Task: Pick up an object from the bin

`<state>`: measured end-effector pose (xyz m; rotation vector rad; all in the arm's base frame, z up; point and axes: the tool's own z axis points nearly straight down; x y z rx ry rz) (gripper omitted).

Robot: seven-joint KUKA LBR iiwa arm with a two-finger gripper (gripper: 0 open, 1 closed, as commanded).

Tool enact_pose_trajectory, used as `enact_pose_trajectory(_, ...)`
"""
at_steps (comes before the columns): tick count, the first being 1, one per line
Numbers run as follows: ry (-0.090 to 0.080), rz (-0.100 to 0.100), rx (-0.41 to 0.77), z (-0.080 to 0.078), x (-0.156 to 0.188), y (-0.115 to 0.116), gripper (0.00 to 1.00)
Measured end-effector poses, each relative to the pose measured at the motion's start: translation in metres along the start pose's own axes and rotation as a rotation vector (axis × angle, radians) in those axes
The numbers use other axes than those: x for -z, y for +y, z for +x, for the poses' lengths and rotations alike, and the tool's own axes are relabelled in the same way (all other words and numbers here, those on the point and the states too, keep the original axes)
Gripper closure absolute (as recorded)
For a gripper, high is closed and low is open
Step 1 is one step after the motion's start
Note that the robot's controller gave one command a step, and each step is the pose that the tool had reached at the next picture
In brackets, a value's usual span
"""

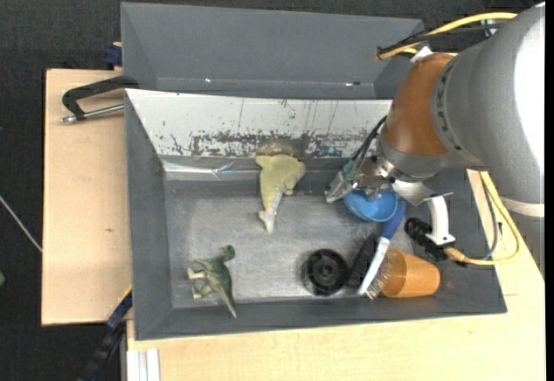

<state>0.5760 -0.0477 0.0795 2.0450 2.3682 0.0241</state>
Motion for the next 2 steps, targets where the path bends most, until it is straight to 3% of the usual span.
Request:
enact_pose_trajectory(1, -0.008, -0.005, 0.005, -0.001, 0.020, 0.008, 1.00)
enact_pose_trajectory(2, -0.003, 0.011, 0.007, -0.001, 0.044, 0.010, 1.00)
